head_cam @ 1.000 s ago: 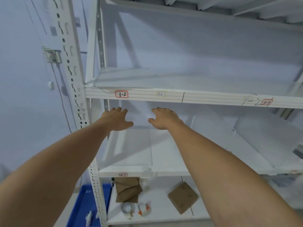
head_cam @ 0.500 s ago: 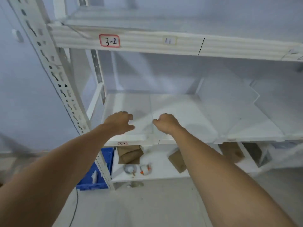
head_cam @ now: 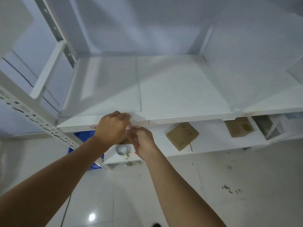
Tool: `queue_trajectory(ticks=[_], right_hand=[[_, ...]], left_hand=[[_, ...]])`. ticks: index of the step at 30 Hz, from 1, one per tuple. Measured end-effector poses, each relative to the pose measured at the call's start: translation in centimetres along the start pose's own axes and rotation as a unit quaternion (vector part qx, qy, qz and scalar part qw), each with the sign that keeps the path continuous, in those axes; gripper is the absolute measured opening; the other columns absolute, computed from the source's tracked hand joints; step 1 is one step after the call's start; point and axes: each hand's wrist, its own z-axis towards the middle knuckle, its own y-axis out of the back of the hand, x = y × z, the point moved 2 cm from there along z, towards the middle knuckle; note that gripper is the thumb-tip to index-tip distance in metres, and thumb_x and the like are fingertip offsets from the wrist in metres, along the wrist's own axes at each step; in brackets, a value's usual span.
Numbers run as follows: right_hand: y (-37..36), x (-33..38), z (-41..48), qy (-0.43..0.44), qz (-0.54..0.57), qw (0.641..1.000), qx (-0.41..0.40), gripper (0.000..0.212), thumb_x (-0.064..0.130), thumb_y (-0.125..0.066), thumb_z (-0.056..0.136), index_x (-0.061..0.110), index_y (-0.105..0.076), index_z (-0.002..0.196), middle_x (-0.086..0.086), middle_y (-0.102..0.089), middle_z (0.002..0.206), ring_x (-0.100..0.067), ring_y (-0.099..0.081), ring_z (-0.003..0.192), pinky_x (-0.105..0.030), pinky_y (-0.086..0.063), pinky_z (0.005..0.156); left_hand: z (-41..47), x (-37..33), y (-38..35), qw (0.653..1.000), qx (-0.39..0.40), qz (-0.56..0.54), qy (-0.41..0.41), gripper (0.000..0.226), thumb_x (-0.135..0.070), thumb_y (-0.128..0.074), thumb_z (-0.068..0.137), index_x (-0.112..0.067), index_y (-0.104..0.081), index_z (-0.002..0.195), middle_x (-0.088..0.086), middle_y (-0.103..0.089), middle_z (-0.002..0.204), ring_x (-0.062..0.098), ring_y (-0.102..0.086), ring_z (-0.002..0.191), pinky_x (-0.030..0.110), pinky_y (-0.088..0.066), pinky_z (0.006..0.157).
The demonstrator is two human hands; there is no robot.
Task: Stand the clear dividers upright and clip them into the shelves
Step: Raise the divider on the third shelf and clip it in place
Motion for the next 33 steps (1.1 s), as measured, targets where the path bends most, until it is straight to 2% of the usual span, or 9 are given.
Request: queue_trajectory(ticks=[2, 6, 11, 17, 20, 23, 29, 33], right_hand=[[0.4, -0.4, 0.7, 0.014, 0.016, 1.000, -0.007, 0.024, -0.006, -0.066, 0.086, -0.006, -0.069, 0.110, -0.009, -0.075, 0.093, -0.015, -0.073, 0.083, -0.025, -0.059, 0.075], [0.8, -0.7, 1.1, 0.038, 0.046, 0.998, 0.000, 0.022, -0.007, -0.063, 0.087, -0.001, -0.071, 0.106, -0.008, -0.075, 0.092, -0.017, -0.071, 0.087, -0.030, -0.057, 0.090], [0.7, -0.3, 0.7, 0.033, 0.079, 0.996, -0.010, 0.022, -0.006, -0.063, 0.090, 0.000, -0.069, 0.109, -0.007, -0.076, 0.093, -0.017, -0.074, 0.085, -0.029, -0.059, 0.087], [0.9, -0.3, 0.8, 0.024, 0.104, 0.994, -0.020, 0.017, -0.009, -0.065, 0.088, 0.006, -0.072, 0.086, -0.009, -0.076, 0.090, -0.023, -0.072, 0.089, -0.033, -0.058, 0.092], [1.3, 0.0, 0.7, 0.023, 0.094, 0.995, -0.023, 0.011, -0.007, -0.067, 0.087, 0.002, -0.072, 0.089, -0.014, -0.074, 0.098, -0.025, -0.070, 0.095, -0.034, -0.056, 0.096], [1.6, 0.2, 0.6, 0.022, 0.094, 0.995, -0.032, 0.014, -0.011, -0.065, 0.085, 0.001, -0.072, 0.087, -0.016, -0.073, 0.098, -0.027, -0.069, 0.097, -0.037, -0.055, 0.100], [2.5, 0.4, 1.1, 0.027, 0.096, 0.994, -0.040, 0.018, -0.014, -0.060, 0.085, -0.003, -0.070, 0.096, -0.019, -0.072, 0.100, -0.029, -0.069, 0.096, -0.036, -0.057, 0.097], [2.8, 0.5, 1.2, 0.030, 0.097, 0.994, -0.036, 0.019, -0.012, -0.061, 0.086, -0.003, -0.072, 0.097, -0.021, -0.071, 0.102, -0.028, -0.067, 0.094, -0.039, -0.053, 0.103]], left_hand=[[0.2, -0.2, 0.1, 0.999, -0.034, -0.003, -0.040, 0.027, -0.018, -0.045, 0.078, -0.006, -0.061, 0.061, 0.009, -0.062, 0.054, 0.030, -0.060, 0.049, 0.030, -0.047, 0.040], [0.4, -0.4, -0.3, 0.996, -0.069, -0.008, -0.056, 0.031, -0.017, -0.045, 0.081, -0.001, -0.067, 0.066, 0.012, -0.068, 0.060, 0.030, -0.064, 0.052, 0.032, -0.052, 0.041], [0.3, -0.5, -0.5, 0.995, -0.083, 0.001, -0.058, 0.031, -0.014, -0.048, 0.082, 0.003, -0.073, 0.077, 0.014, -0.072, 0.065, 0.030, -0.068, 0.055, 0.034, -0.056, 0.044], [0.5, -0.4, -1.3, 0.994, -0.092, 0.017, -0.054, 0.021, -0.014, -0.058, 0.084, -0.001, -0.071, 0.074, 0.010, -0.071, 0.063, 0.028, -0.066, 0.055, 0.031, -0.052, 0.043], [0.8, -0.8, -1.3, 0.993, -0.104, 0.014, -0.051, 0.010, -0.008, -0.067, 0.076, -0.003, -0.067, 0.068, 0.008, -0.066, 0.057, 0.027, -0.063, 0.051, 0.028, -0.046, 0.041], [0.9, -1.2, -1.3, 0.993, -0.104, 0.018, -0.050, 0.008, -0.003, -0.070, 0.073, -0.003, -0.066, 0.067, 0.008, -0.065, 0.057, 0.026, -0.062, 0.051, 0.029, -0.046, 0.041], [1.2, -1.5, -2.5, 0.997, -0.068, 0.023, -0.038, 0.017, -0.002, -0.079, 0.058, -0.004, -0.068, 0.070, 0.007, -0.067, 0.060, 0.024, -0.061, 0.053, 0.031, -0.049, 0.042], [1.5, -2.1, -2.8, 0.996, -0.069, 0.035, -0.038, 0.019, 0.000, -0.080, 0.056, -0.004, -0.069, 0.071, 0.006, -0.068, 0.061, 0.022, -0.062, 0.054, 0.029, -0.047, 0.044]])
